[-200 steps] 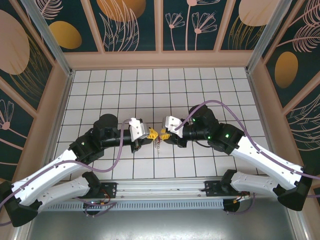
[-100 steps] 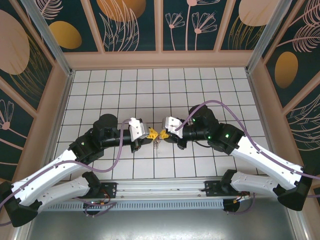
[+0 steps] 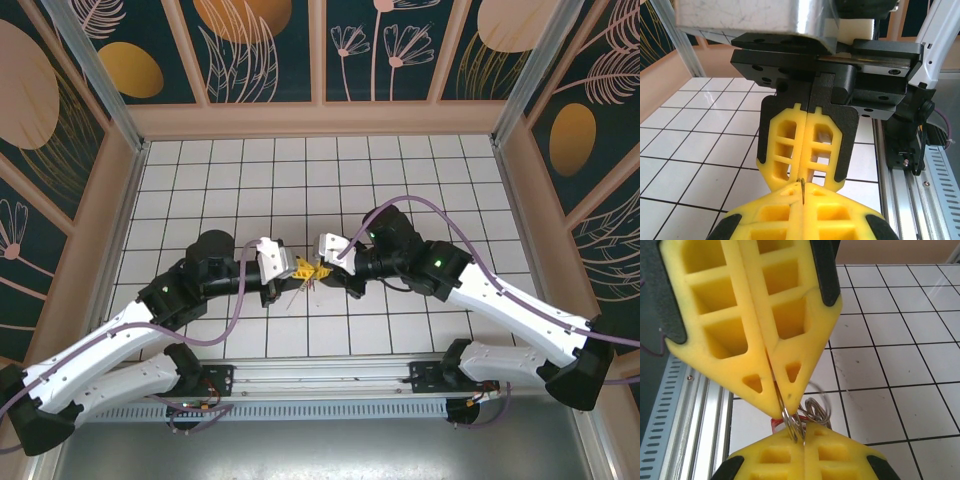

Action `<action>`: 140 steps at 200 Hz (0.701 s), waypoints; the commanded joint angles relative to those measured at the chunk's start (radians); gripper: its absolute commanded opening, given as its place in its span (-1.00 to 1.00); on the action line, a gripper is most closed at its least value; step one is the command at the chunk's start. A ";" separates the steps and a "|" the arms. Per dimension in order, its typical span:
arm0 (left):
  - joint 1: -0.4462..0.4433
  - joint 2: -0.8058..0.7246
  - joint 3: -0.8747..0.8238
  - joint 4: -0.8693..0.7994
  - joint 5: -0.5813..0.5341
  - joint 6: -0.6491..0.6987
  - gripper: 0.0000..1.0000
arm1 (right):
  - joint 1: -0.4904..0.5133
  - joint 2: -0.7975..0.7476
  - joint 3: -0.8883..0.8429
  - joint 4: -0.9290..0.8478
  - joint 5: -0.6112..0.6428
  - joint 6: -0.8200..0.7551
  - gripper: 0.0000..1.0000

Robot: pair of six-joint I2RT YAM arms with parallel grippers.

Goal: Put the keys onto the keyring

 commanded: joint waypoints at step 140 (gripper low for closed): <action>-0.005 -0.089 -0.077 0.275 0.114 -0.099 -1.00 | -0.001 -0.277 -0.159 0.245 -0.023 0.131 -0.34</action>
